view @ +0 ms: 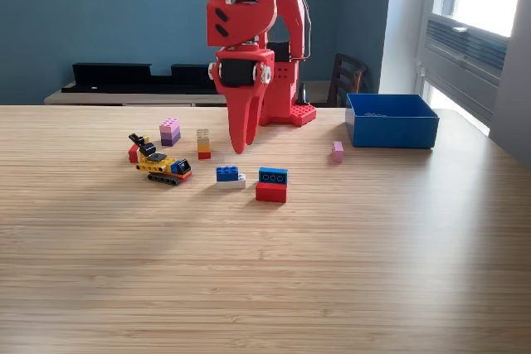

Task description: Grasp a lego block and put it in the bin.

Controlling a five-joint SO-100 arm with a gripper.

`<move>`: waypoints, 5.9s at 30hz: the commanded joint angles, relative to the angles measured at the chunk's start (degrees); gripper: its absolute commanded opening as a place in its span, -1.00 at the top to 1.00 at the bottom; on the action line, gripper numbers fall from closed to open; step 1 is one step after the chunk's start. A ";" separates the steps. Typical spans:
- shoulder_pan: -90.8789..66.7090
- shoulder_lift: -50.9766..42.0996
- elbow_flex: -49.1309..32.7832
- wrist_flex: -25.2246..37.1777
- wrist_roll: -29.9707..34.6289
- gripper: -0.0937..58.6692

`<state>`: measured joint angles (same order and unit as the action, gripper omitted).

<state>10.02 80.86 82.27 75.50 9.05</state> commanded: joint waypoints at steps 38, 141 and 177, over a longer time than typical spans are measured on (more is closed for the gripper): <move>-7.38 -15.12 -9.93 12.30 -2.55 -0.57; -76.55 17.58 4.92 16.17 1.41 0.31; -23.20 18.02 0.26 16.17 -2.46 0.99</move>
<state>-15.91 93.34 82.97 90.88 7.29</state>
